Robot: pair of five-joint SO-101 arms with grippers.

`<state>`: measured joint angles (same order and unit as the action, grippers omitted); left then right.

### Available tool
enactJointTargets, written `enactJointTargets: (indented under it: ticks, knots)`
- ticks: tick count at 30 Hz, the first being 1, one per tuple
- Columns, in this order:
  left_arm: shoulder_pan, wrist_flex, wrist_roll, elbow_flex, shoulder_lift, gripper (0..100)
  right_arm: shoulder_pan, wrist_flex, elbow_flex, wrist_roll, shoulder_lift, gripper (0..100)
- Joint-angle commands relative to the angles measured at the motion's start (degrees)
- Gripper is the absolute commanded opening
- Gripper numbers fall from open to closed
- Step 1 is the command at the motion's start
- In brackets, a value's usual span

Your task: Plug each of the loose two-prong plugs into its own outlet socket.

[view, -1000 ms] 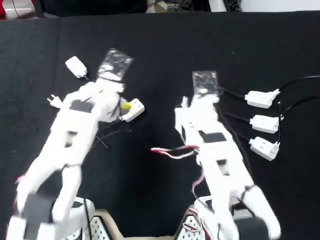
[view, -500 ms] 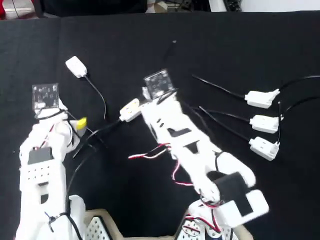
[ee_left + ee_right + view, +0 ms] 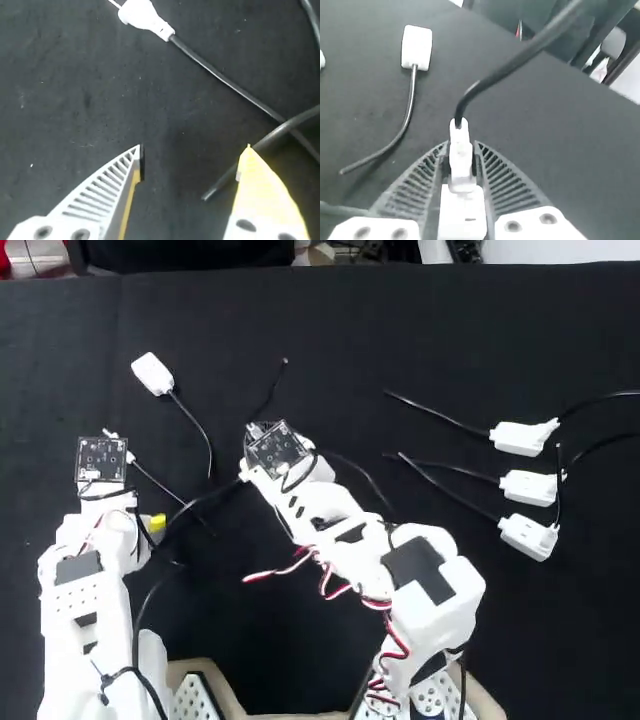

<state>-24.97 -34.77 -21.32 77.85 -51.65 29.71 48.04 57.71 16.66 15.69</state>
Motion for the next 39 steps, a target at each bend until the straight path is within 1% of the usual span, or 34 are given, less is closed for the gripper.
enactJointTargets:
  ticks: [1,6,11,18,21,25,29,32,39]
  knots:
    - [-0.2,1.3,-0.8,-0.3,-0.9,30,-0.5,1.7,0.0,-3.4,-2.9,1.2]
    - [-0.1,2.5,-0.8,-0.1,-0.5,30,-3.2,1.6,1.2,-8.4,-7.6,1.2]
    - [-0.1,2.8,-0.8,0.4,-0.5,30,-3.6,1.6,4.2,-13.0,-10.6,1.2]
    - [-0.1,2.8,-0.8,0.6,-0.5,30,-3.9,1.1,4.3,-15.1,-8.3,1.2]
    - [-0.1,2.8,-1.3,0.6,-0.5,30,-3.9,-3.6,1.8,-15.7,-7.3,1.2]
    - [-0.1,2.8,-2.9,0.7,-0.5,30,-4.2,-12.6,-2.2,-20.5,-7.5,1.3]
    - [0.0,2.9,-3.7,1.1,-0.5,30,-4.5,-16.9,-1.9,-20.6,-10.2,1.3]
    - [0.0,5.0,-3.7,2.2,-0.5,30,-4.5,-17.1,-0.3,-20.4,-11.6,1.3]
    - [0.0,4.8,-3.7,2.5,-1.0,30,-3.0,-17.1,-0.4,-17.5,-10.5,1.2]
